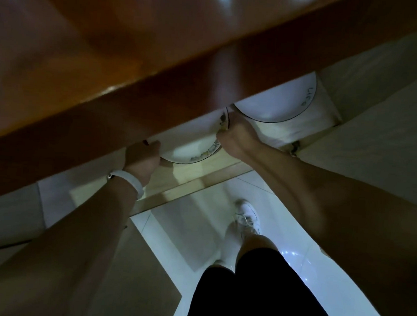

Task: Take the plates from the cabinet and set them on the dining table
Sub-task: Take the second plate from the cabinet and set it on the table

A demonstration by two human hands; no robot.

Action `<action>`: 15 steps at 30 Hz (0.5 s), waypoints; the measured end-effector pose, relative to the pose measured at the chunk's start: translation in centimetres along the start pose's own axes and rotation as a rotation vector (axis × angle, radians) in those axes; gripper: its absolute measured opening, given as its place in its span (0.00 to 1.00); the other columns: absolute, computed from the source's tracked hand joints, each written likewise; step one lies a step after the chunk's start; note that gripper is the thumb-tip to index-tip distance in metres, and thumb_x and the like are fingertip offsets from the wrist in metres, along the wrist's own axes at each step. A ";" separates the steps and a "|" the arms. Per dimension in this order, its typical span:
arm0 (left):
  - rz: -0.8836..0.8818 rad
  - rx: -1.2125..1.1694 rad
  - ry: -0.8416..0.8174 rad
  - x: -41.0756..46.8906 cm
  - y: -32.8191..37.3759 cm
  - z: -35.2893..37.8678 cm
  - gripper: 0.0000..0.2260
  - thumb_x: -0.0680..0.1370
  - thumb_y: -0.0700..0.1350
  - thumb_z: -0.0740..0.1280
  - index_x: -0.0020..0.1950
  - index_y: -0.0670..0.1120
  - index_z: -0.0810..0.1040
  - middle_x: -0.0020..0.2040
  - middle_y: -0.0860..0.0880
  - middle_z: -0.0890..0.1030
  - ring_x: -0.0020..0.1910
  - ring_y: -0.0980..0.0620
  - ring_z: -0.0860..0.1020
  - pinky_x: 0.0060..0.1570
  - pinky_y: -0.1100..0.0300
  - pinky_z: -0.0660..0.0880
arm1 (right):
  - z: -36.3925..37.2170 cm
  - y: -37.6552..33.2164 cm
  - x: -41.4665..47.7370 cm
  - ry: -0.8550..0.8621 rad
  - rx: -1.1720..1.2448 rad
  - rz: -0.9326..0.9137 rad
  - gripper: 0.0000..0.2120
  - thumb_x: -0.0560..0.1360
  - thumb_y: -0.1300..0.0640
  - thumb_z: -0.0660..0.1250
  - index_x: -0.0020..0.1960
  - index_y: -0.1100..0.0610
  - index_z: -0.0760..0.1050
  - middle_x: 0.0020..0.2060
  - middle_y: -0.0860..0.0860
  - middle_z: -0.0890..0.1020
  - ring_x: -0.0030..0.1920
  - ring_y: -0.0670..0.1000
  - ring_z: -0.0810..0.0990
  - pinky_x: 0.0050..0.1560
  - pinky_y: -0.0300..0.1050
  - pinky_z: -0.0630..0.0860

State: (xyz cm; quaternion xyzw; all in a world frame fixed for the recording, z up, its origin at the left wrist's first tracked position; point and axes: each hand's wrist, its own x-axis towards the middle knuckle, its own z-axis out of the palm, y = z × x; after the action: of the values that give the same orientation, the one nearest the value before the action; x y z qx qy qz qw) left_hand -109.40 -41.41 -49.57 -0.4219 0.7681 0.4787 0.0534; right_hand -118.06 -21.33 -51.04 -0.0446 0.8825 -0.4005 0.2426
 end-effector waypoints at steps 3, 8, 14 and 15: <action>-0.006 -0.118 -0.051 -1.2 -0.1 -0.4 0.08 0.77 0.37 0.65 0.55 0.44 0.72 0.49 0.46 0.79 0.53 0.40 0.79 0.54 0.38 0.78 | -0.3 0.3 -1.8 0.038 0.117 0.038 0.06 0.71 0.64 0.63 0.48 0.60 0.69 0.42 0.54 0.76 0.42 0.54 0.75 0.39 0.46 0.72; 0.008 -0.256 -0.072 -5.0 -0.7 -1.0 0.16 0.77 0.33 0.63 0.63 0.45 0.72 0.53 0.48 0.79 0.55 0.44 0.79 0.47 0.48 0.82 | -1.8 0.3 -5.9 0.030 0.157 0.056 0.09 0.71 0.60 0.63 0.51 0.57 0.72 0.44 0.51 0.80 0.45 0.52 0.79 0.41 0.43 0.72; -0.035 -0.396 -0.093 -11.3 -2.4 -2.2 0.16 0.75 0.35 0.64 0.61 0.48 0.74 0.56 0.47 0.81 0.55 0.45 0.80 0.41 0.54 0.82 | -3.2 0.0 -12.7 0.045 0.150 0.070 0.08 0.73 0.60 0.63 0.51 0.60 0.70 0.44 0.56 0.80 0.45 0.56 0.80 0.45 0.51 0.78; -0.023 -0.377 -0.098 -12.4 -2.5 -2.7 0.15 0.75 0.36 0.64 0.58 0.51 0.75 0.55 0.48 0.80 0.54 0.45 0.80 0.42 0.53 0.81 | -3.4 -0.1 -14.0 0.039 0.159 0.078 0.09 0.73 0.60 0.63 0.51 0.61 0.70 0.43 0.56 0.80 0.45 0.57 0.80 0.44 0.52 0.79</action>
State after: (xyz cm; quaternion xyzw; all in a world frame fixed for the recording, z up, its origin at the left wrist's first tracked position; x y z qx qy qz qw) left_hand -98.90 -36.54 -43.81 -0.4093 0.6563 0.6336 0.0162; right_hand -107.37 -15.26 -43.54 0.0171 0.8535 -0.4605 0.2433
